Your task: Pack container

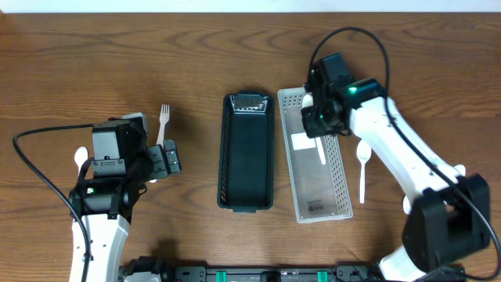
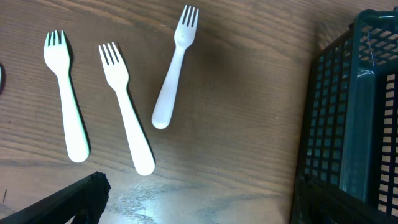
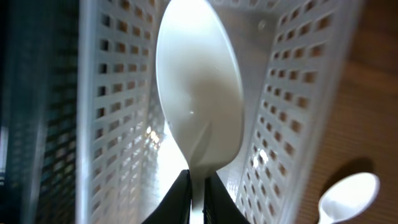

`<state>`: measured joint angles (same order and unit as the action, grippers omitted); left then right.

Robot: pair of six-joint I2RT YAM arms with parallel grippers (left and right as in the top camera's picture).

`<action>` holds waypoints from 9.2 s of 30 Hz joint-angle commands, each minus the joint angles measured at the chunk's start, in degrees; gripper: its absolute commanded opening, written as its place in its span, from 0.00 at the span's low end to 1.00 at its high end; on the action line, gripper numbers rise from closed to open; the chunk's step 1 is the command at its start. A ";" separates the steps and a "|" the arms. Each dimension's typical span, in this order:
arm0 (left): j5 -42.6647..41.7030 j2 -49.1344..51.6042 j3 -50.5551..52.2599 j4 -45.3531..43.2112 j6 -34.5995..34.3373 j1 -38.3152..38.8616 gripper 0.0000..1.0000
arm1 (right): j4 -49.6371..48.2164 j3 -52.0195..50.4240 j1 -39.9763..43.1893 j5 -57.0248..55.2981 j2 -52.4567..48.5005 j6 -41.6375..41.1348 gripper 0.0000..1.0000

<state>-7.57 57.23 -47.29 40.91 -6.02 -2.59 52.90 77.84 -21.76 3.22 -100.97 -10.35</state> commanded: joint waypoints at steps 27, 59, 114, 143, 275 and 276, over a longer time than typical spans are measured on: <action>-0.59 0.11 -1.33 -0.07 -0.26 -0.35 0.98 | 21.44 -0.46 14.99 -5.01 13.49 -7.45 0.20; -0.59 0.11 -1.33 -0.02 -0.26 -0.35 0.98 | 3.26 -17.44 10.84 -7.63 14.08 -14.32 0.31; -0.61 0.11 -1.33 0.28 -0.31 -0.35 0.98 | -13.44 -31.47 17.20 -4.61 0.09 -18.71 0.34; -0.59 0.11 -1.33 0.22 -0.28 -0.35 0.98 | -2.73 -4.09 14.49 -4.66 10.54 -9.64 0.01; -0.59 0.11 -1.33 0.17 -0.28 -0.35 0.98 | -10.05 -6.29 -4.28 -0.07 1.73 -16.65 0.01; -0.59 0.11 -1.33 0.20 -0.28 -0.35 0.98 | -10.12 -6.29 -4.50 -0.07 0.55 -17.14 0.01</action>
<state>-7.57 57.23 -47.31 40.93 -6.02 -2.59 42.94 71.81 -25.08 3.36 -97.49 -25.39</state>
